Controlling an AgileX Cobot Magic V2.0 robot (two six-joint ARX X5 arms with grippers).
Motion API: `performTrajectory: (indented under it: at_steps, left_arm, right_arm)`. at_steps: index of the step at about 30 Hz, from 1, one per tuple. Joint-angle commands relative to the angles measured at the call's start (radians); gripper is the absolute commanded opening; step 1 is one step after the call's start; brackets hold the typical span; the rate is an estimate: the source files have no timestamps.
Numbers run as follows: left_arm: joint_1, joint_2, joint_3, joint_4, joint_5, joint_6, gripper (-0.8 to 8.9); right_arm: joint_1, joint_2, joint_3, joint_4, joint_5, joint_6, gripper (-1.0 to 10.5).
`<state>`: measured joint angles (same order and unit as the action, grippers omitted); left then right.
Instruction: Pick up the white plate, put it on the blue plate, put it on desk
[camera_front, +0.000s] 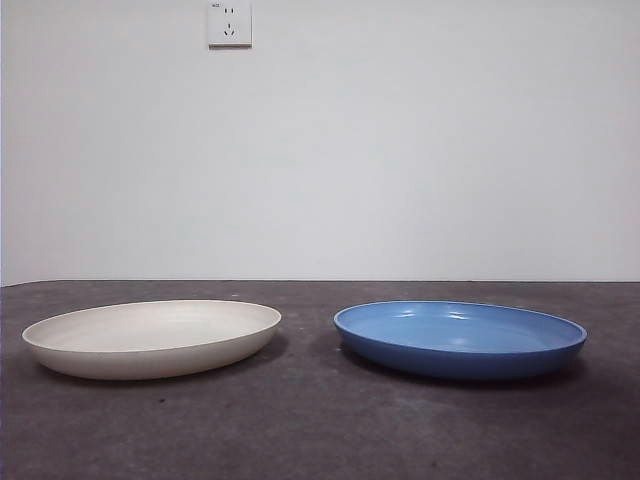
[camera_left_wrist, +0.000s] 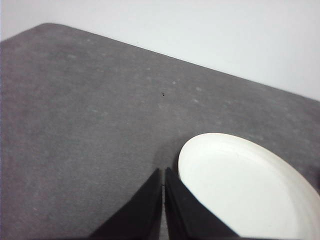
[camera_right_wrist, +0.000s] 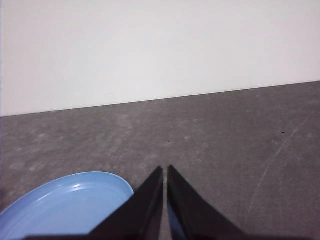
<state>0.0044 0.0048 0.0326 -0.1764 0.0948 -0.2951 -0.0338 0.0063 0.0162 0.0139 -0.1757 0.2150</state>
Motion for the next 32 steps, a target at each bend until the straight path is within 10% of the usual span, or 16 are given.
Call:
performTrajectory:
  at_steps: [1,16,32]
  left_arm:
    - [0.002,-0.002,-0.008,-0.008,-0.002,-0.070,0.10]
    - [0.002,0.039,0.244,-0.100,-0.002,-0.156,0.10]
    - [0.002,0.484,0.678,-0.407,0.220,0.092,0.10]
  right_arm:
    - [-0.002,-0.003,-0.002,0.008,0.001,0.072,0.1]
    - [-0.002,0.009,0.195,-0.109,0.030,0.176,0.1]
    - [-0.001,0.392,0.683,-0.556,-0.108,-0.044,0.1]
